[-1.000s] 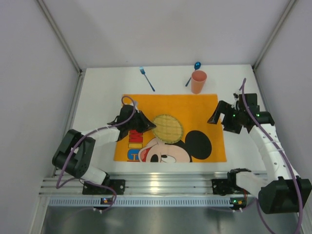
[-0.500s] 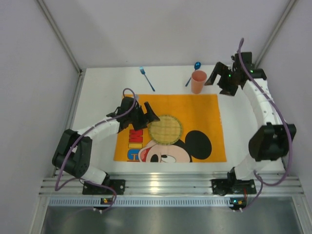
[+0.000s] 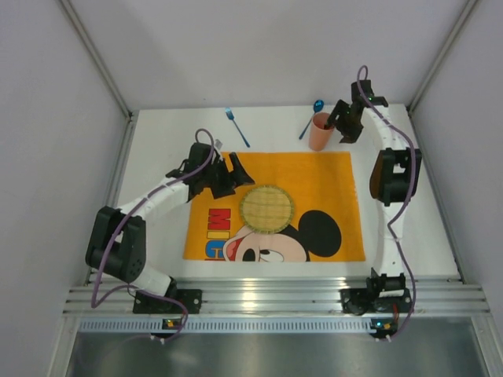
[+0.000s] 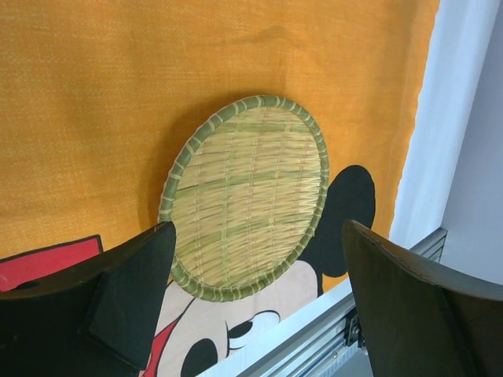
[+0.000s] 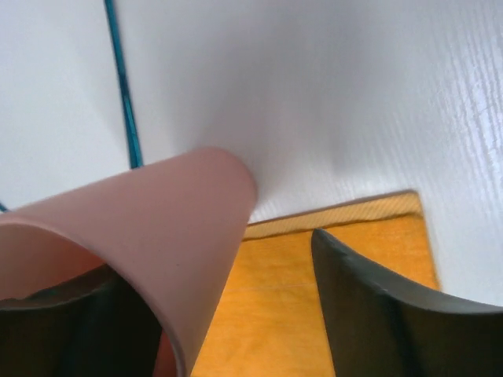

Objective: Set the dinner table for one person

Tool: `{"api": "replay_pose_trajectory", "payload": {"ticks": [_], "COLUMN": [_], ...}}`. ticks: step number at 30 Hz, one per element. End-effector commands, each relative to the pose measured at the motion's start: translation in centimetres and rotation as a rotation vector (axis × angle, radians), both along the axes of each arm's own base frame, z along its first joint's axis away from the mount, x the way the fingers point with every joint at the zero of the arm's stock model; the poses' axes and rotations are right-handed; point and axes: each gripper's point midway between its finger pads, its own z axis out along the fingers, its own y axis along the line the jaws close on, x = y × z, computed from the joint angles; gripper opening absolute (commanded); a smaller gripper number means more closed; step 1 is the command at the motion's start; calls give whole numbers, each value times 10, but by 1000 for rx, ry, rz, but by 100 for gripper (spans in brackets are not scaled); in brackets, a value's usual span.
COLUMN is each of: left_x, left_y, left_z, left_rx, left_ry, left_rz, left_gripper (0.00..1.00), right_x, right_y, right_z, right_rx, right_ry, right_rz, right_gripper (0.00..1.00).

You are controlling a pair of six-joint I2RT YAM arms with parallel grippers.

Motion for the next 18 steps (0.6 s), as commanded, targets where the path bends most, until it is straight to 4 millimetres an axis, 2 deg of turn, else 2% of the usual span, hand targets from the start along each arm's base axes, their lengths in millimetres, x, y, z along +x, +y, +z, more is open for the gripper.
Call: {"api": "replay_pose_trajectory", "payload": {"ticks": [1, 2, 5, 6, 7, 8, 9, 10, 12, 13, 14, 15, 16, 17, 18], "left_x": [13, 18, 30, 34, 39, 45, 54, 60, 77, 94, 100, 105, 119, 126, 132], "left_y": [3, 7, 16, 20, 25, 29, 43, 49, 66, 68, 73, 77, 75, 73, 71], "left_z": [12, 14, 12, 11, 9, 11, 7, 8, 8, 12, 12, 10, 12, 13, 12], "left_rx": [8, 14, 40, 64, 97, 139, 222, 264, 390, 423, 457, 494, 497, 494, 488], "left_ry": [-30, -29, -18, -20, -15, -1, -12, -14, 0, -10, -7, 1, -9, -13, -16], "left_rz": [-32, -21, -2, 1, 15, 27, 65, 79, 123, 138, 152, 161, 168, 175, 184], "left_gripper": [91, 91, 93, 93, 93, 93, 93, 94, 98, 98, 98, 98, 98, 97, 97], "right_x": [11, 11, 11, 11, 8, 6, -1, -7, -25, -42, -58, -77, -90, -110, -124], "right_y": [-3, -4, -5, -7, -8, -8, -8, -8, -7, -8, -7, -10, -9, -7, -7], "right_z": [21, 22, 37, 43, 61, 69, 92, 103, 112, 134, 124, 141, 139, 119, 115], "right_rx": [-30, -38, -51, -63, -68, -70, -76, -78, -86, -98, -122, -141, -156, -173, -187], "right_ry": [-46, -51, -84, -99, -130, -144, -180, -192, -189, -206, -160, -172, -154, -88, -65], "right_rz": [-55, -54, -28, -13, -4, 5, 20, 27, 57, 64, 76, 92, 103, 126, 151], "right_gripper": [66, 36, 3, 0, 0, 0, 0, 0, 0, 0, 0, 0, 0, 0, 0]}}
